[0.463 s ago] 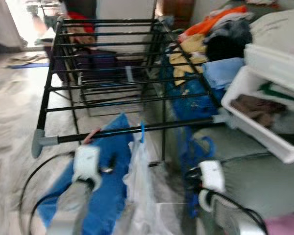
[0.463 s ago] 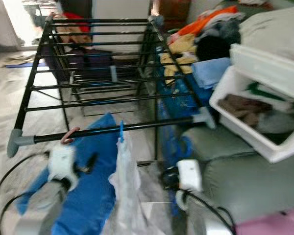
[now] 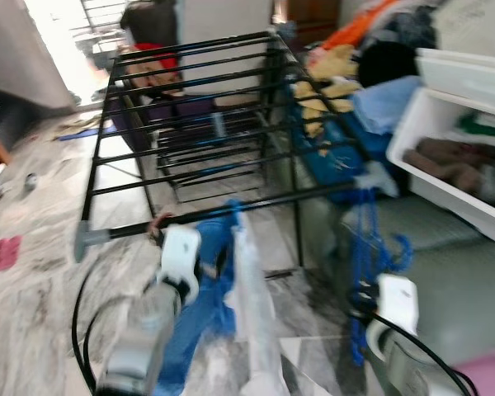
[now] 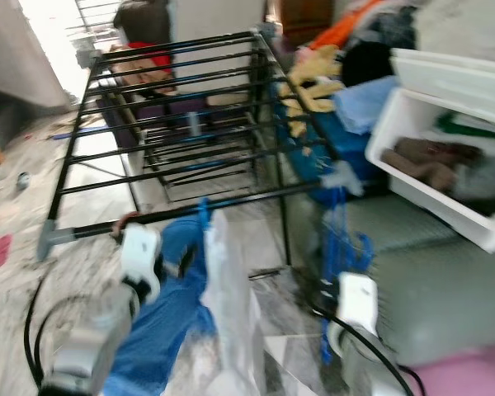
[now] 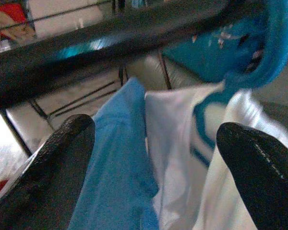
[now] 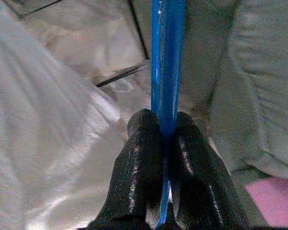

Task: Hang hanger

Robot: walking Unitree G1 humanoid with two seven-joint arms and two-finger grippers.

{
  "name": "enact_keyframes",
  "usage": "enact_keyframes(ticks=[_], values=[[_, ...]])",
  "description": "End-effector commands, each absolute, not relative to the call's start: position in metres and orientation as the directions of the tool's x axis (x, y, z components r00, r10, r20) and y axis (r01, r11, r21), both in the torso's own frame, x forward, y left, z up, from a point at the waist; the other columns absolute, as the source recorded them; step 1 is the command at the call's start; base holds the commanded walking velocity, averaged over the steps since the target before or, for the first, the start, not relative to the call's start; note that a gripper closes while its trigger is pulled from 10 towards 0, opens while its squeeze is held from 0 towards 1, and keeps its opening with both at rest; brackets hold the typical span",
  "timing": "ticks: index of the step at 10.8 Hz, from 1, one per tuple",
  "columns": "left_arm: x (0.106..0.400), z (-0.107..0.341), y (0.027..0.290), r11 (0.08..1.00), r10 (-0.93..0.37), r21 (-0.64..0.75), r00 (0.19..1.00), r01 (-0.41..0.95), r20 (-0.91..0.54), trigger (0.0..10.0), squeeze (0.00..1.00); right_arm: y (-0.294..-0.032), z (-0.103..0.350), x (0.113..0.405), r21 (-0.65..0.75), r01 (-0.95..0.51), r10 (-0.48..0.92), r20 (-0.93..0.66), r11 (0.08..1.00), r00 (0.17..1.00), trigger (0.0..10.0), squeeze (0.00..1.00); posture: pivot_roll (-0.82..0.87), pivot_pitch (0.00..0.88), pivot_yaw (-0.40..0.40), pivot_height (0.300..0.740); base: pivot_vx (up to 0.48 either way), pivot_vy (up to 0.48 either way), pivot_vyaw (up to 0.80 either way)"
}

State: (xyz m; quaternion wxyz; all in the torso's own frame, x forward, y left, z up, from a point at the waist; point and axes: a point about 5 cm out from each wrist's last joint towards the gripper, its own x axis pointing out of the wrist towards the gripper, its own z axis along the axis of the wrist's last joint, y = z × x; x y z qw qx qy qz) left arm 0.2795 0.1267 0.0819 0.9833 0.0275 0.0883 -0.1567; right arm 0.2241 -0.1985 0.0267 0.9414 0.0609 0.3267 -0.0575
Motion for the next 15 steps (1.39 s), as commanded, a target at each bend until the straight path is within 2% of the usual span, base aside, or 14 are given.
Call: enact_keyframes(ticks=[1, 2, 3, 4, 5, 7, 9, 11, 12, 14, 15], values=[[0.281, 0.078, 0.14, 0.958, -0.272, 0.035, 0.941, 0.285, -0.202, 10.0, 0.0, -0.189, 0.035, 0.229, 0.1, 0.122, -0.039, -0.595, 0.987, 0.803, 10.0, 0.0, -0.07, 0.0, 0.099, 0.74, 0.0, 0.0, 0.0], [0.28, 0.076, 0.149, 0.97, -0.233, 0.02, 0.95, 0.242, -0.206, 10.0, 0.0, -0.176, 0.031, 0.226, 0.093, 0.025, 0.038, -0.618, 0.995, 0.785, 10.0, 0.0, -0.06, 0.0, 0.082, 0.74, 0.0, 0.0, 0.0], [0.277, 0.073, 0.145, 0.971, -0.234, 0.007, 0.951, 0.24, -0.204, 10.0, 0.0, -0.171, 0.034, 0.227, 0.075, -0.055, 0.09, -0.62, 0.996, 0.78, 10.0, 0.0, -0.07, 0.0, 0.063, 0.74, 0.0, 0.0, 0.0], [0.275, 0.071, 0.14, 0.971, -0.237, -0.014, 0.951, 0.239, -0.2, 10.0, 0.0, -0.171, 0.045, 0.234, 0.054, -0.137, 0.142, -0.6, 0.989, 0.788, 10.0, 0.0, -0.07, 0.0, 0.051, 0.74, 0.0, 0.0, 0.0], [0.274, 0.071, 0.133, 0.972, -0.235, -0.065, 0.954, 0.226, -0.188, 10.0, 0.0, -0.184, 0.058, 0.246, 0.012, -0.166, 0.142, -0.578, 0.986, 0.804, 10.0, 0.0, -0.07, 0.0, 0.043, 0.74, 0.0, 0.0, 0.0], [0.268, 0.072, 0.126, 0.965, -0.262, -0.072, 0.946, 0.253, -0.19, 10.0, 0.0, -0.2, 0.066, 0.258, -0.045, -0.173, 0.116, -0.578, 0.984, 0.808, 10.0, 0.0, -0.05, 0.003, 0.026, 0.74, 0.0, 0.0, 0.0], [0.268, 0.074, 0.126, 0.957, -0.288, -0.077, 0.941, 0.279, -0.177, 10.0, 0.0, -0.2, 0.065, 0.258, -0.058, -0.152, 0.091, -0.577, 0.987, 0.811, 10.0, 0.0, -0.04, 0.025, 0.014, 0.74, 0.0, 0.0, 0.0], [0.28, 0.08, 0.121, 0.952, -0.303, -0.081, 0.942, 0.294, -0.143, 10.0, 0.0, -0.205, 0.067, 0.261, -0.093, -0.097, 0.029, -0.558, 0.991, 0.83, 10.0, 0.0, -0.07, 0.044, 0.012, 0.74, 0.0, 0.0, 0.0], [0.288, 0.084, 0.115, 0.951, -0.305, -0.097, 0.944, 0.295, -0.123, 10.0, 0.0, -0.208, 0.071, 0.261, -0.112, -0.108, 0.03, -0.55, 0.988, 0.835, 10.0, 0.0, -0.11, 0.034, 0.037, 0.74, 0.0, 0.0, 0.0], [0.295, 0.083, 0.097, 0.933, -0.353, -0.11, 0.929, 0.342, -0.112, 10.0, 0.0, -0.223, 0.075, 0.254, -0.129, -0.065, -0.018, -0.553, 0.99, 0.833, 10.0, 0.0, -0.17, 0.022, 0.031, 0.74, 0.0, 0.0, 0.0], [0.297, 0.082, 0.096, 0.934, -0.348, -0.121, 0.931, 0.335, -0.111, 10.0, 0.0, -0.219, 0.075, 0.25, -0.133, -0.088, -0.003, -0.567, 0.987, 0.824, 10.0, 0.0, -0.19, 0.027, 0.028, 0.74, 0.0, 0.0, 0.0]])
